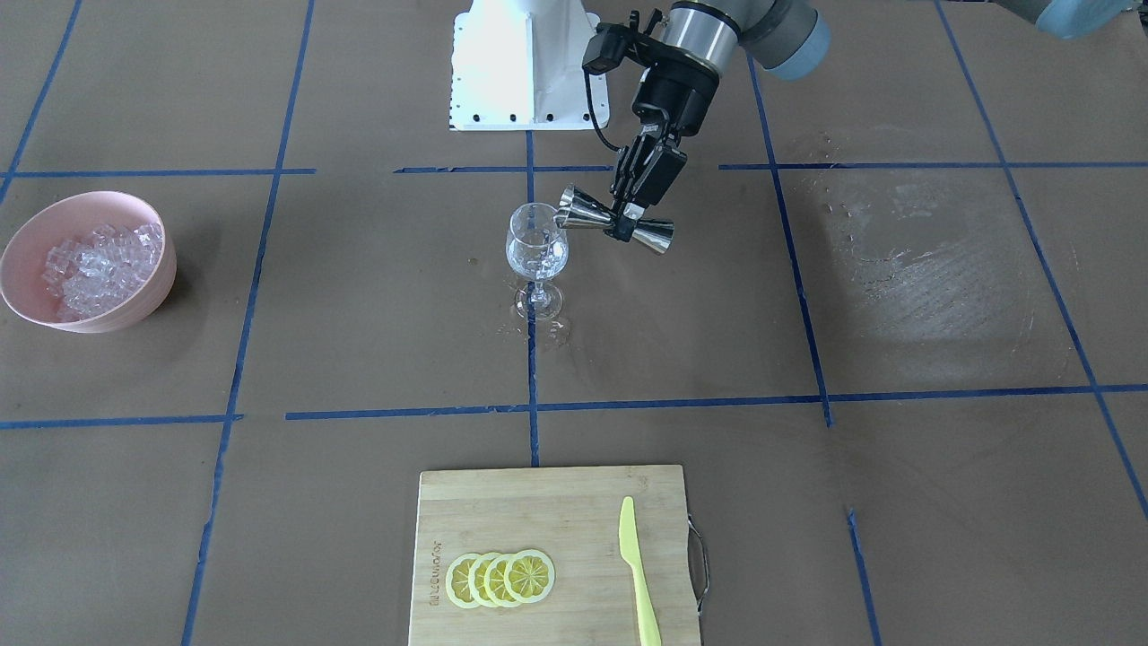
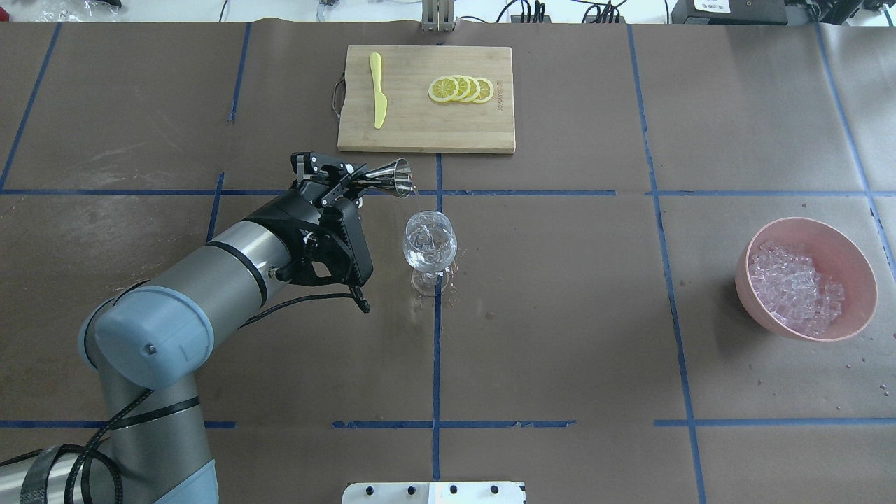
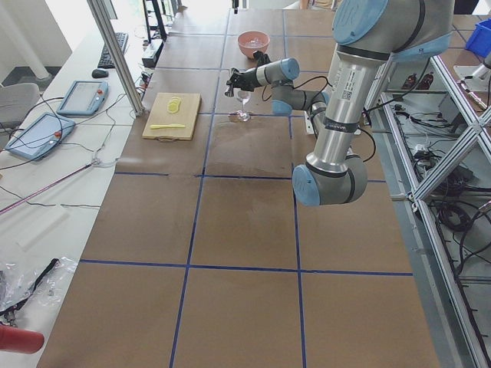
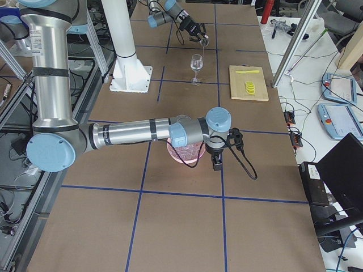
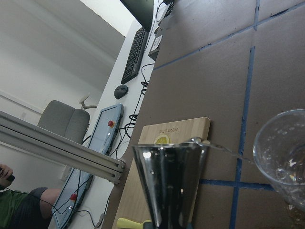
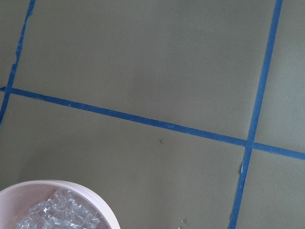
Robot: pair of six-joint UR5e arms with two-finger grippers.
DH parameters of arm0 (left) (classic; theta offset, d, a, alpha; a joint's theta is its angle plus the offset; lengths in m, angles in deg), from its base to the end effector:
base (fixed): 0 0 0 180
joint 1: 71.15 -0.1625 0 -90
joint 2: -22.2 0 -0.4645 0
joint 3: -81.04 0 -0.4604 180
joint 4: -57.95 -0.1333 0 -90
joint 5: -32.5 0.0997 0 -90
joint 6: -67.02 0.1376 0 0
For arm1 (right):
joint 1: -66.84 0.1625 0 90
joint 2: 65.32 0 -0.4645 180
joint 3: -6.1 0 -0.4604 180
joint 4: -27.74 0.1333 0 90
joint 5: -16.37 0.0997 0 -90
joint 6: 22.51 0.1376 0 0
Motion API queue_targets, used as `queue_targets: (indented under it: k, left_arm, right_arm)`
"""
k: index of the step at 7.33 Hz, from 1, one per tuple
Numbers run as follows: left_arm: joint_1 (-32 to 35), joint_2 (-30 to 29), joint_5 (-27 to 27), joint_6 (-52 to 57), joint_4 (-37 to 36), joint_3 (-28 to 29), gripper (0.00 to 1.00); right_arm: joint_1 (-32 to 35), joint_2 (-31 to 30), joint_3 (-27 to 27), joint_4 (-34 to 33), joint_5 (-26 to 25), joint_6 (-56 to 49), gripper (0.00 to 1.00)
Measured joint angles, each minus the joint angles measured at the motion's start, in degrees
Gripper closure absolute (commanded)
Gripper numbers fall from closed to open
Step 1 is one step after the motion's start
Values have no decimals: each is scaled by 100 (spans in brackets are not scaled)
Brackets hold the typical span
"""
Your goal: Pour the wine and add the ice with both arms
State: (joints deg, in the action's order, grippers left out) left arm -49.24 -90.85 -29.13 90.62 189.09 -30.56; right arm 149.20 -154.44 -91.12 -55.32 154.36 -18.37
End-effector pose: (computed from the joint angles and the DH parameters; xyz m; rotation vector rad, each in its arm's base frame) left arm 0.5173 -0.4222 0.1758 1.5642 0.1928 0.9066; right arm -0.0467 -0.5821 0.6251 0.1603 -0.8542 -0.1671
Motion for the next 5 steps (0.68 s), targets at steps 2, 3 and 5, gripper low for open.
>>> queue_targets:
  k: [2, 3, 5]
  left_arm:
    - [-15, -16, 1, 258, -4, 15, 100]
    - [-18, -27, -1, 430, -4, 9, 100]
    - [-20, -45, -6, 807, -8, -22, 100]
  right_arm:
    - [0, 0, -5, 0, 4, 0, 0]
    - [0, -1, -18, 0, 2, 0, 0]
    - [0, -1, -76, 0, 0, 0, 0]
